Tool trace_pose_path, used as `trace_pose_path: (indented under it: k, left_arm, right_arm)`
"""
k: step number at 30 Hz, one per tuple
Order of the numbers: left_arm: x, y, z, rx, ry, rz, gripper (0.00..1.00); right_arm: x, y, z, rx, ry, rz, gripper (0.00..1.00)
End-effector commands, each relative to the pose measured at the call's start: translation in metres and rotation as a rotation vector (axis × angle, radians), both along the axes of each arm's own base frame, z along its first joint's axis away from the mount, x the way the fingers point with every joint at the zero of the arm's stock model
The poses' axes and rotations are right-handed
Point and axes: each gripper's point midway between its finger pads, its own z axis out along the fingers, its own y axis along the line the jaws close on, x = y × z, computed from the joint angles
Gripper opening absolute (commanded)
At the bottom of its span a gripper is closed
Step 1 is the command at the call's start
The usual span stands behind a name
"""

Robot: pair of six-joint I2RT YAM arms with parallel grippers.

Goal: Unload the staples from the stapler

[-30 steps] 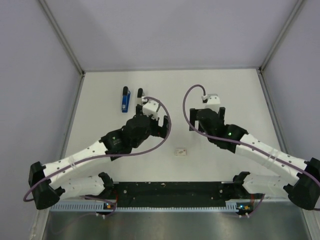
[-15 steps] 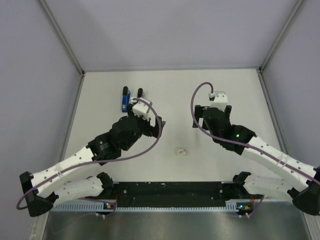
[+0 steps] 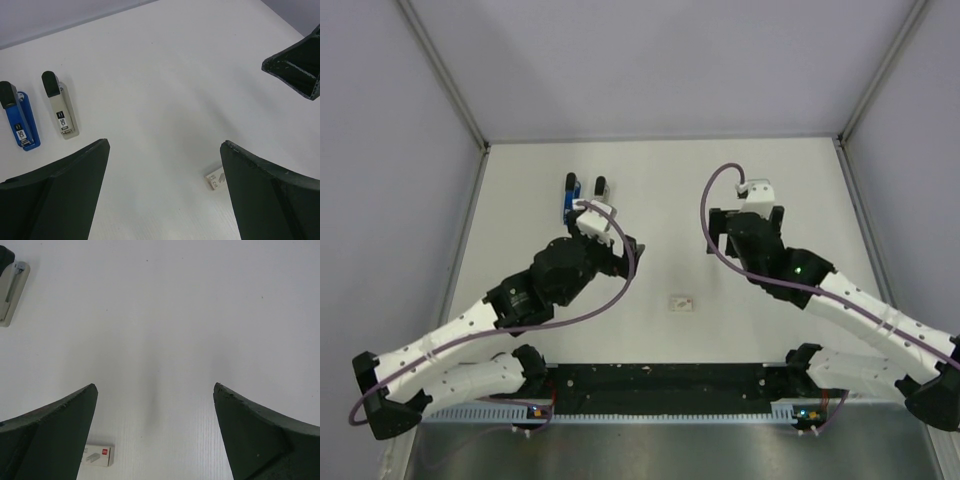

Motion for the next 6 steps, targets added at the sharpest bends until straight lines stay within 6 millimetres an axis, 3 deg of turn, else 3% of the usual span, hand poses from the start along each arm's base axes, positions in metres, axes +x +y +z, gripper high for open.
trace_pose_path:
  k: [1,6]
  left_arm:
    - [0.0001,0.0066,0.0107,-0.028,-0.039,0.014,0.99]
    - [-0.0018,0.0108,0.0101,-0.030,-0.042,0.018,0.99]
  right_arm:
    - [0.0031,0.0029,0.0316,0.012,-0.058,0.043,0.99]
    - [0.0079,0.0006,0.0272,0.006,-0.048,-0.008,0.99]
